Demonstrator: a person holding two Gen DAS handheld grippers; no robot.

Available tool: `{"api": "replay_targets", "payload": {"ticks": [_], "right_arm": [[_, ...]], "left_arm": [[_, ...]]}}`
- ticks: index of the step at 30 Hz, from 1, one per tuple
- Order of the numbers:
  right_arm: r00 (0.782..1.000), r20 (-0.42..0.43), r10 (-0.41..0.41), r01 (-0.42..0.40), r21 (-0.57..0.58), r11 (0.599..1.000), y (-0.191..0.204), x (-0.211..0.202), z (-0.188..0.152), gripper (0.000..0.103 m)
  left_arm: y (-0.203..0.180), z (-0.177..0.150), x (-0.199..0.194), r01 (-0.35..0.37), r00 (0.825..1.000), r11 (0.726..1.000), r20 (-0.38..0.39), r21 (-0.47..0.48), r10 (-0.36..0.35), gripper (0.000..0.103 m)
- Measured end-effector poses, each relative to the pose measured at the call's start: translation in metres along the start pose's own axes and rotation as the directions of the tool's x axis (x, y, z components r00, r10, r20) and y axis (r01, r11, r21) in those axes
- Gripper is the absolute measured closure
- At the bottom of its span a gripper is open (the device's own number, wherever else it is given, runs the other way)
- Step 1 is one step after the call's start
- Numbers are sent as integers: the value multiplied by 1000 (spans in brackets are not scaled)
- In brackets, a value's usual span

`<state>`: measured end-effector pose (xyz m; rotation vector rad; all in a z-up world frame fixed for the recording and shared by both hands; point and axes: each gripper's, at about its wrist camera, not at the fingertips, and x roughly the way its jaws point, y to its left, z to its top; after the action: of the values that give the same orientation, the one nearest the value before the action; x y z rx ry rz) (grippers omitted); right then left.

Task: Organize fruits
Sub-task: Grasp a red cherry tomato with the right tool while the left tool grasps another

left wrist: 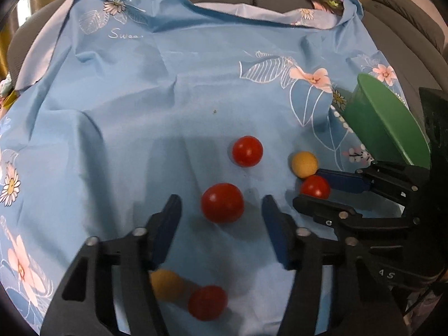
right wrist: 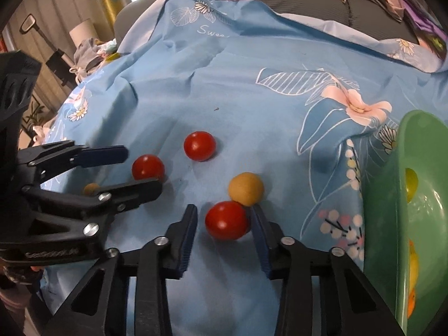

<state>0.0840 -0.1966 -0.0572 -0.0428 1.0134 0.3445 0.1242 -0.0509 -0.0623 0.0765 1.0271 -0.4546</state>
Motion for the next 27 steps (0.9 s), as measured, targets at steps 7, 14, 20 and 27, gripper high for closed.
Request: {"api": "replay_targets", "payload": {"ticks": [7,14,20,27], "right_arm": [[1000,2,-3,3,-14,1000,-2,2,0,70],[1000,9,5,-4,-14,1000,-3,0,-1,71],[998,57,21,-20,-11,1000,1,-21,-4,71],[989,144,45,-46,9,999,-1,-60,-12,70]], "left_arm": [[0,3,11,-18,1000,1000,-19,9,18,69],[-6,4,11,-27,999,999,-23,19,27,71],[-19,3,-7,-29,1000,999,11,40,28,71],[-43,2,-37,-27,998,997,65,77,22,71]]}}
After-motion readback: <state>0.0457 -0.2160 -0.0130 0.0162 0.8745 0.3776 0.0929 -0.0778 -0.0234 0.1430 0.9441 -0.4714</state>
